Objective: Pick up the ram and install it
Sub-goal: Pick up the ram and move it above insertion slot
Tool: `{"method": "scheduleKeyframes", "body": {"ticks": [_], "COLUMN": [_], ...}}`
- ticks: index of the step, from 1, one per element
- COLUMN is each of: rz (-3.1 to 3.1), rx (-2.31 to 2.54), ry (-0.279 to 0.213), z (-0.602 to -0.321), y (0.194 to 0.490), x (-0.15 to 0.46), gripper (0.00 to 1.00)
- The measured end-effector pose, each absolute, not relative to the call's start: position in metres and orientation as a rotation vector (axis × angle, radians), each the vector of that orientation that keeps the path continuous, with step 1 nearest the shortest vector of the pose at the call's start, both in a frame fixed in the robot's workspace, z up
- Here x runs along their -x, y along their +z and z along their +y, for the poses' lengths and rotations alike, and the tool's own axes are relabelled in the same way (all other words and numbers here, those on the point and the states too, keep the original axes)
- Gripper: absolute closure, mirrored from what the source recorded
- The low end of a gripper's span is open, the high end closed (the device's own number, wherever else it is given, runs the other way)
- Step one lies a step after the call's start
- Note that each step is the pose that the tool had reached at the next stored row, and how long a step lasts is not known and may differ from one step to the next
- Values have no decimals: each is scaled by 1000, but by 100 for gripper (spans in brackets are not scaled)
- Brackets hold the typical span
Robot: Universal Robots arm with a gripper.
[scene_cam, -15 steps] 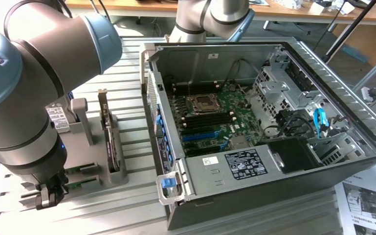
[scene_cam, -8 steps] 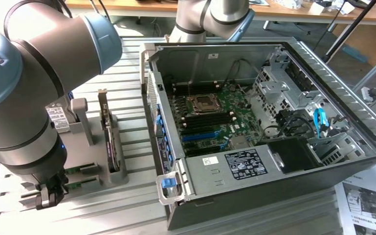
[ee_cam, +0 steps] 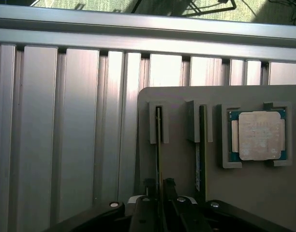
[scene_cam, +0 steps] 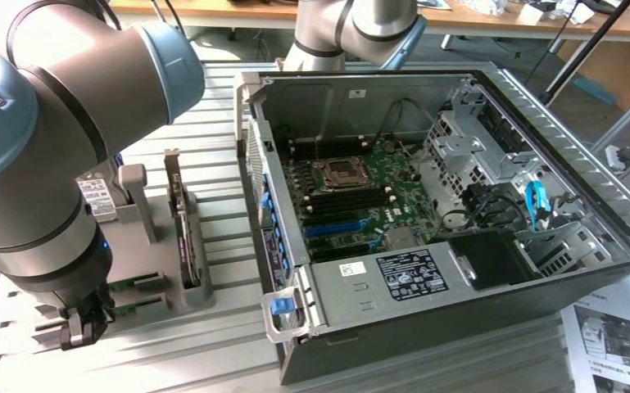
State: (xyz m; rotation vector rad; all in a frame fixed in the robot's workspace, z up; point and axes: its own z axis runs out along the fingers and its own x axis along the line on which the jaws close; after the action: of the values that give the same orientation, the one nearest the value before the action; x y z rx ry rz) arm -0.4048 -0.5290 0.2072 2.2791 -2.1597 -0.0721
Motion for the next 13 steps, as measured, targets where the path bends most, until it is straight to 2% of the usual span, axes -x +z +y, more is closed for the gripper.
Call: {"method": "scheduleKeyframes", "body": {"ticks": [13], "rz": [-2159], "rx": [-2278], "ry": [-71], "z": [-529], "y": [207], "x": [405], "gripper": [87]}}
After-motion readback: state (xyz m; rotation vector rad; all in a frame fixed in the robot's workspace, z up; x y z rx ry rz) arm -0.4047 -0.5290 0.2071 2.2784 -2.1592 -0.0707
